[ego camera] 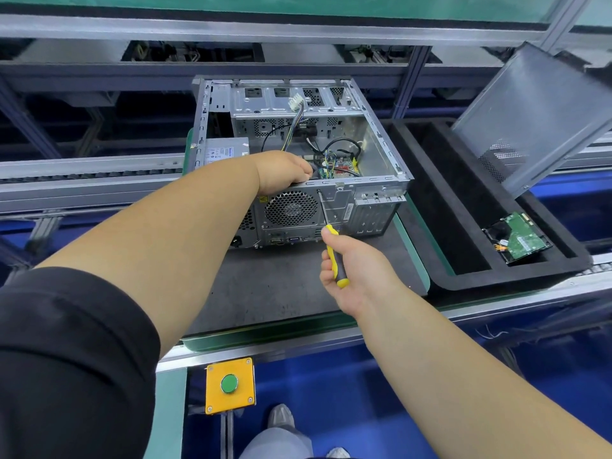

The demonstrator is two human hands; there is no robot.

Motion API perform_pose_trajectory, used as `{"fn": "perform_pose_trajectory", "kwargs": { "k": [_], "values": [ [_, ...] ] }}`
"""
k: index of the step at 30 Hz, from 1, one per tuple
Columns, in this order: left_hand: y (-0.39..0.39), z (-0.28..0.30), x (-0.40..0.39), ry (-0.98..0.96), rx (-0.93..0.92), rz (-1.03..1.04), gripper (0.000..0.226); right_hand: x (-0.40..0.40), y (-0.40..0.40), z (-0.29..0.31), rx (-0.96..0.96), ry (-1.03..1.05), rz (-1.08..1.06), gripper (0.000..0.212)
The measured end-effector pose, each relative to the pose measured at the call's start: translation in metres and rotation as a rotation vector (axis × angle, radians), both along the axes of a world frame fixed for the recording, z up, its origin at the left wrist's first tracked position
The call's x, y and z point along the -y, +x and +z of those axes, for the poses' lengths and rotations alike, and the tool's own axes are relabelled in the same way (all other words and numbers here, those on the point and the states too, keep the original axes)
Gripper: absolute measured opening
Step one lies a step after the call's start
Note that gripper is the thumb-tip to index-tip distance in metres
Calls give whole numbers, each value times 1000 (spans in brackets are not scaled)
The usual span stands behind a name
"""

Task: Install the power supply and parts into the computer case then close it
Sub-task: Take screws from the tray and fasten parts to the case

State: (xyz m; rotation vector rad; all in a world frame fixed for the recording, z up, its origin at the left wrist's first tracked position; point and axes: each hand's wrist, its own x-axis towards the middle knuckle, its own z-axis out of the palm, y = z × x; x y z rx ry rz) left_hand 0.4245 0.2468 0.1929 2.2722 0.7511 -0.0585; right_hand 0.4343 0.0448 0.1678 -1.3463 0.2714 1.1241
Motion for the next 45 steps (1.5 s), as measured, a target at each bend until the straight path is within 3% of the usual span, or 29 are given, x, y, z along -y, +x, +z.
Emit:
{"fn": "perform_pose_trajectory", "kwargs": {
  "k": [3,6,8,11,13,16,19,24,27,30,33,37,40,45],
  "values": [
    [0,-1,-1,-10,2,4,9,-1,-3,1,156,-98,22,28],
    [0,-1,-1,-14,-2,4,9,-5,-4,2,146,-93,58,34],
    [0,-1,-1,-13,-8,0,9,-6,-2,4,37,-43,69,38],
    [1,-1,-1,5,-7,-14,9,-3,6,7,-297,145,29,43],
    [-1,0,-1,38,-17,-31,10,1,11,4,-364,211,46,43],
    [-1,-1,-3,115,-62,-134,16,2,12,6,-253,198,77,34],
    [0,-2,-5,136,-69,-131,16,2,9,4,-4,58,66,20],
    [-2,-1,-3,160,-70,-112,17,-2,3,-3,206,-140,116,35],
    [-2,0,-3,193,-64,-129,17,-5,6,-1,-9,-34,101,50],
    [-1,1,-4,194,-68,-184,18,0,12,0,-320,142,57,48],
    [-2,-2,-6,262,-35,-177,11,3,12,0,-304,154,37,41],
    [-1,-5,-6,158,-23,-99,8,0,6,0,-74,21,8,23],
    [-2,-2,-4,87,-23,-63,8,-1,5,-1,24,-29,40,28],
    [-1,1,-1,45,-41,-30,9,-5,10,2,-206,52,68,50]
  ]
}}
